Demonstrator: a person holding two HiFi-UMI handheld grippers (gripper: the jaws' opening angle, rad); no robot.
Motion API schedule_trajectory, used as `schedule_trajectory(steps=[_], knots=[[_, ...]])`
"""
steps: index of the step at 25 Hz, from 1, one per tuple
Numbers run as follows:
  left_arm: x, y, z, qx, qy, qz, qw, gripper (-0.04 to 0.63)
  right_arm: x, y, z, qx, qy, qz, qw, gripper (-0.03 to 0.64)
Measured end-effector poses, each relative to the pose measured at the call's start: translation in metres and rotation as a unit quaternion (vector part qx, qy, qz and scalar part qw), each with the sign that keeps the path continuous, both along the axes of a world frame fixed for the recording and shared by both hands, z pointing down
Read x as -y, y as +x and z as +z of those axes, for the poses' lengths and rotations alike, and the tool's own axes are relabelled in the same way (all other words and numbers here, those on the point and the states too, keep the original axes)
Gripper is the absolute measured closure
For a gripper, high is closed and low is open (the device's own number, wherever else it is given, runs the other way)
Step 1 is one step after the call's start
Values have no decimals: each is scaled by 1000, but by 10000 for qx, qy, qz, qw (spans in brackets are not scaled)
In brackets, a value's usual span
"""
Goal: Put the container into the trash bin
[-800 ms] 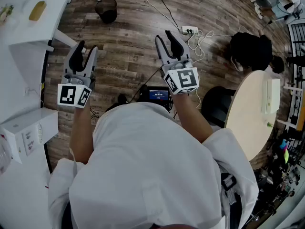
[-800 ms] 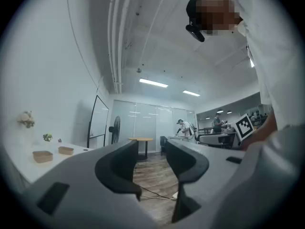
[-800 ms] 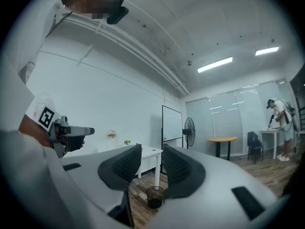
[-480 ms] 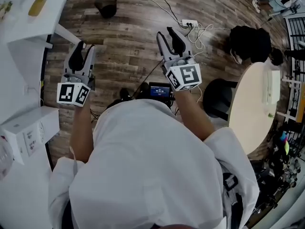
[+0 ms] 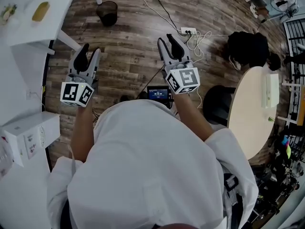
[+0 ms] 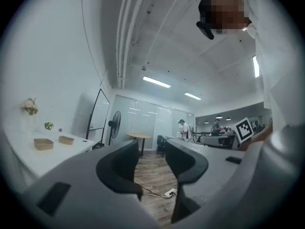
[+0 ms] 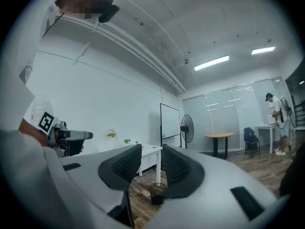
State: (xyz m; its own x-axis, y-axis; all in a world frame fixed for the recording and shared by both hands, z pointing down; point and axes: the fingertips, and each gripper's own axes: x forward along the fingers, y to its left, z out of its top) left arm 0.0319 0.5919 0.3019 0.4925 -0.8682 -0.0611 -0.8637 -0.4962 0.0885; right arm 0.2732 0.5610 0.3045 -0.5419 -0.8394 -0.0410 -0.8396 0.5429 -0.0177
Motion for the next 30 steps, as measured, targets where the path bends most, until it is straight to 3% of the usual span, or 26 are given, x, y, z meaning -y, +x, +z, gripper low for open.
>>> schedule_trajectory(steps=[4,20,30], knots=[[-5,10,-14,206,334,-43,9992,451,-8,-4,-5,7,44,-74,10000,482],[-7,31,3,184,-16,169,9997,434,-17,8,14,51,-123,-55,9999,482],[-5,67,6,311,-82,496,9983,433,-14,33,16,129,-103,12,9999,482]])
